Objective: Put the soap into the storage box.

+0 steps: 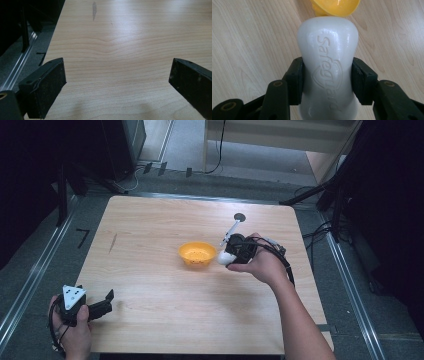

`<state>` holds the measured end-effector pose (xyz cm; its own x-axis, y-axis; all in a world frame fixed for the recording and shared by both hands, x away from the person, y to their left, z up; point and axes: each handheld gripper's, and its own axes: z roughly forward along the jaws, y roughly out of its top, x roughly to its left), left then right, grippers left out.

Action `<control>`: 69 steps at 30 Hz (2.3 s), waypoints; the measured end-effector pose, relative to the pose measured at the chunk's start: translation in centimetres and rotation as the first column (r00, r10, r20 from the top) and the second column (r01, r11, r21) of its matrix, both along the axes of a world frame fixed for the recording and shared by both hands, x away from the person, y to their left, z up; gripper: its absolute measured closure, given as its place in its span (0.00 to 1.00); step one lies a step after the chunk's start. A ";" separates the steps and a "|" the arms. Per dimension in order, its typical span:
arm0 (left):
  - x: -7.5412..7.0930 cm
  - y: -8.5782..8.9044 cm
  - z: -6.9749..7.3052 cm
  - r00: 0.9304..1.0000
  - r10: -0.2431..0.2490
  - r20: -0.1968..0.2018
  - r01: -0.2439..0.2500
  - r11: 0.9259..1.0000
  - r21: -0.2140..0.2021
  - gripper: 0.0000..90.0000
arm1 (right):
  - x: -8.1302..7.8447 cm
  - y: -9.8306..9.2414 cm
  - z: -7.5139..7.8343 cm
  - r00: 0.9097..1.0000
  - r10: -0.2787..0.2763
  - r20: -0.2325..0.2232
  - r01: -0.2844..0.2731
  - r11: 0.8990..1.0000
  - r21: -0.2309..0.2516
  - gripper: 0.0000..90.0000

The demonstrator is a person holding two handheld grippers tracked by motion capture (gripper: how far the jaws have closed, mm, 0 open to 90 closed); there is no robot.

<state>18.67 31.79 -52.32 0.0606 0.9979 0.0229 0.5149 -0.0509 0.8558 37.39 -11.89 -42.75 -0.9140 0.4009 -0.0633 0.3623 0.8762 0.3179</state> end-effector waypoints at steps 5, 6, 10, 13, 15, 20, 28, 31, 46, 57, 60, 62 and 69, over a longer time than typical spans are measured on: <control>0.0 0.0 0.0 1.000 -0.001 -0.002 0.001 1.000 0.000 0.01 | 0.5 0.7 0.5 0.999 0.043 0.010 -0.043 0.999 -0.003 0.56; 0.0 0.0 0.0 1.000 -0.001 -0.002 0.001 1.000 0.000 0.01 | 0.6 0.8 0.6 0.999 0.045 0.008 -0.045 0.999 -0.010 0.56; 0.0 0.0 0.0 1.000 0.001 -0.004 -0.001 1.000 0.003 0.01 | 0.9 1.2 0.8 0.997 0.072 0.017 -0.072 0.997 -0.019 0.56; 0.0 0.0 0.0 1.000 -0.001 -0.005 0.001 1.000 0.002 0.01 | 1.1 1.6 1.1 0.995 0.094 0.020 -0.093 0.995 -0.018 0.56; 0.0 0.0 0.0 1.000 -0.001 -0.006 0.001 1.000 0.002 0.01 | 1.3 1.9 1.1 0.993 0.114 0.029 -0.113 0.993 -0.026 0.56; 0.0 -0.1 0.0 1.000 0.000 -0.004 0.000 1.000 0.007 0.01 | 1.9 2.5 1.5 0.989 0.136 0.061 -0.136 0.991 -0.015 0.56; 0.0 -0.1 0.0 1.000 -0.004 0.001 0.004 1.000 0.006 0.01 | 2.9 3.4 1.5 0.973 0.205 0.104 -0.204 0.979 -0.018 0.56; 0.0 -0.1 0.0 1.000 -0.005 0.000 0.005 1.000 0.006 0.01 | 3.2 3.5 1.0 0.963 0.251 0.101 -0.251 0.968 -0.008 0.56; 0.0 -0.2 0.0 1.000 0.017 0.003 -0.017 1.000 0.015 0.05 | 4.1 5.0 0.8 0.932 0.338 0.130 -0.336 0.941 -0.031 0.56; -0.1 -0.1 0.0 1.000 -0.007 0.010 0.007 1.000 0.011 0.04 | 4.8 6.5 0.0 0.919 0.376 0.122 -0.373 0.927 -0.048 0.56; -0.1 -0.1 0.0 1.000 -0.008 0.013 0.007 1.000 0.006 0.04 | 5.0 7.2 0.0 0.915 0.386 0.115 -0.382 0.923 -0.055 0.56; -0.1 -0.1 0.0 1.000 -0.015 0.011 0.015 1.000 0.000 0.02 | 5.1 7.7 0.1 0.915 0.387 0.115 -0.383 0.922 -0.056 0.56; -0.1 -0.1 0.0 1.000 -0.009 0.009 0.009 1.000 0.008 0.02 | 5.3 8.8 -0.4 0.903 0.417 0.100 -0.414 0.909 -0.055 0.56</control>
